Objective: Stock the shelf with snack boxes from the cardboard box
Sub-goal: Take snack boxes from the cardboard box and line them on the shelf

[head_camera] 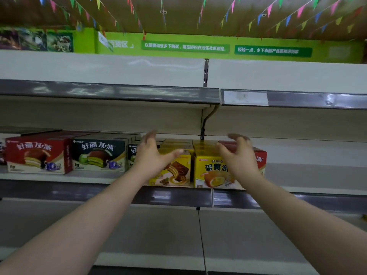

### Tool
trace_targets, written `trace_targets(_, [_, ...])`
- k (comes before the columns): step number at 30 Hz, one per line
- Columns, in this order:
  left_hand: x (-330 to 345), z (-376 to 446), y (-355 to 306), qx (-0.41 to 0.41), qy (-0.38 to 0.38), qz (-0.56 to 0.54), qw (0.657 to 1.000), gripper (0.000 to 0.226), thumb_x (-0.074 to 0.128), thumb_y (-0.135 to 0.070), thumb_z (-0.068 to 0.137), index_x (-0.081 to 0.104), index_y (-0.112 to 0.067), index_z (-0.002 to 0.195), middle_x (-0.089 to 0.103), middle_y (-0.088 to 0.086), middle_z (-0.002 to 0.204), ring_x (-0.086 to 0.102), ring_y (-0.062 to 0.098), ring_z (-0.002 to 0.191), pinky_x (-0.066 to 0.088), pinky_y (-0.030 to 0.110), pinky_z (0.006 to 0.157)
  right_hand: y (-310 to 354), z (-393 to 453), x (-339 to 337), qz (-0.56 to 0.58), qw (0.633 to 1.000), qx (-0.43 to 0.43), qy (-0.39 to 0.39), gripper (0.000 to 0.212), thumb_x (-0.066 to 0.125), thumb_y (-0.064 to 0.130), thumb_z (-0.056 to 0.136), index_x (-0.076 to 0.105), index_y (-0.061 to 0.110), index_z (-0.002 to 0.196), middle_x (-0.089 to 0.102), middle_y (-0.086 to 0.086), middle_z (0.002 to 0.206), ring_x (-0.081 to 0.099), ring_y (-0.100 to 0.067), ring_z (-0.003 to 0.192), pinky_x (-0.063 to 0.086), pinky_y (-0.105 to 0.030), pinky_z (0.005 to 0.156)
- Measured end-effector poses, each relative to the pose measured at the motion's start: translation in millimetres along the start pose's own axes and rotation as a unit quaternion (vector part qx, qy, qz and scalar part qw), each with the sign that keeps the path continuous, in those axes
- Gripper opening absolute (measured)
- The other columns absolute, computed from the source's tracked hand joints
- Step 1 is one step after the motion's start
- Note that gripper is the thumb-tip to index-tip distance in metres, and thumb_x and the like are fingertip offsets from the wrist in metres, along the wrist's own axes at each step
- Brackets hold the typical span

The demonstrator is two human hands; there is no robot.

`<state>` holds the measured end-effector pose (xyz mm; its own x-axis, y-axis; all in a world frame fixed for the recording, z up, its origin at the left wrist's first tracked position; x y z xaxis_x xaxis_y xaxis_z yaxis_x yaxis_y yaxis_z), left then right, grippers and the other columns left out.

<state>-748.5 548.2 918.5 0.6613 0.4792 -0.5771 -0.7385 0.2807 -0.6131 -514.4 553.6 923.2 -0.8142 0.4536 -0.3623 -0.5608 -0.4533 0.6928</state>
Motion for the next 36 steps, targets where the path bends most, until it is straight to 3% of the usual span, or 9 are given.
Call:
trace_targets(2, [8.8,-3.2,16.8,-0.081,0.052,-0.071,0.993,0.111,0.073,-0.058,0.071,0.014,-0.014,0.154,0.027,0.011,0.156,0.033,0.029,0.14,0.038,0.038,0.106,17.7,-3.0,13.4,-0.121,0.985,-0.073,0.103,0.059,0.057,0.053,0.088,0.049,0.018,0.134,0.046,-0.001,0.136,0.051,-0.018,0.12,0.045,-0.036,0.102])
trace_targets(4, [18.2,-4.4,25.4,-0.106,0.073,-0.118,0.985,0.114,0.082,-0.048,0.067,0.016,-0.014,0.153,0.039,0.01,0.149,0.043,0.028,0.133,0.044,0.038,0.103,23.2,-8.2,28.7,-0.3,0.924,-0.13,0.197,0.074,0.051,0.069,0.083,0.045,0.021,0.139,0.045,-0.002,0.142,0.047,-0.019,0.126,0.037,-0.04,0.109])
trace_targets(7, [27.8,-4.3,26.4,-0.098,0.055,-0.138,0.984,0.111,0.088,-0.038,0.062,0.023,-0.014,0.149,0.052,0.007,0.138,0.051,0.025,0.124,0.047,0.044,0.101,20.8,-11.2,36.8,-0.429,0.861,-0.189,0.197,0.086,0.049,0.078,0.076,0.037,0.025,0.142,0.044,0.0,0.146,0.043,-0.021,0.132,0.029,-0.042,0.111])
trace_targets(12, [32.6,2.4,25.5,-0.083,0.029,-0.12,0.989,0.094,0.087,-0.03,0.067,0.033,-0.012,0.142,0.057,0.008,0.129,0.053,0.025,0.12,0.047,0.04,0.099,19.2,-8.8,38.5,-0.44,0.849,-0.207,0.209,0.091,0.06,0.072,0.075,0.029,0.025,0.147,0.043,0.001,0.147,0.042,-0.021,0.133,0.034,-0.039,0.107])
trace_targets(21, [35.6,7.6,23.7,-0.082,0.021,-0.087,0.993,0.096,0.087,-0.031,0.067,0.03,-0.009,0.142,0.059,0.011,0.126,0.056,0.027,0.116,0.049,0.035,0.089,17.5,-9.5,40.6,-0.451,0.843,-0.208,0.207,0.095,0.063,0.072,0.071,0.03,0.024,0.146,0.045,0.001,0.145,0.04,-0.021,0.135,0.025,-0.04,0.113])
trace_targets(25, [32.3,3.8,23.7,-0.088,0.064,-0.122,0.986,0.117,0.085,-0.021,0.071,0.002,-0.019,0.154,0.04,0.01,0.148,0.041,0.029,0.135,0.04,0.04,0.104,17.5,-11.2,39.7,-0.452,0.842,-0.206,0.213,0.096,0.062,0.07,0.073,0.026,0.024,0.148,0.042,0.0,0.148,0.038,-0.021,0.137,0.024,-0.04,0.114])
trace_targets(28, [30.1,4.9,30.5,-0.12,0.109,-0.192,0.968,0.122,0.081,-0.01,0.075,-0.012,-0.023,0.154,0.033,0.01,0.153,0.037,0.028,0.137,0.037,0.043,0.108,17.9,-9.4,38.6,-0.456,0.835,-0.201,0.234,0.094,0.065,0.066,0.075,0.025,0.022,0.148,0.043,-0.001,0.147,0.042,-0.023,0.134,0.033,-0.04,0.111])
trace_targets(33, [35.4,8.4,34.0,-0.132,0.095,-0.133,0.978,0.084,0.082,-0.019,0.076,0.028,-0.009,0.14,0.053,0.011,0.133,0.051,0.027,0.122,0.047,0.038,0.098,18.4,-6.0,38.8,-0.469,0.825,-0.196,0.247,0.089,0.068,0.058,0.077,0.029,0.019,0.146,0.05,-0.005,0.139,0.05,-0.024,0.124,0.045,-0.038,0.099])
trace_targets(36, [34.7,6.2,30.7,-0.129,0.095,-0.111,0.981,0.084,0.081,-0.023,0.076,0.028,-0.007,0.139,0.05,0.013,0.136,0.05,0.028,0.123,0.047,0.038,0.099,18.6,-6.3,41.3,-0.465,0.828,-0.198,0.242,0.085,0.069,0.056,0.078,0.031,0.018,0.145,0.052,-0.005,0.136,0.051,-0.025,0.122,0.044,-0.038,0.099])
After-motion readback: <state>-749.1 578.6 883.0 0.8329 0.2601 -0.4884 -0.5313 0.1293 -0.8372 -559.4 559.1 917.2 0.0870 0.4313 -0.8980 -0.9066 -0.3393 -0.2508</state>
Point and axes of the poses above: each hand's wrist, its own z-axis towards the middle knuckle, its own x-axis out of the palm, y = z × x, the point moved 4 cm from there along z, towards the middle knuckle
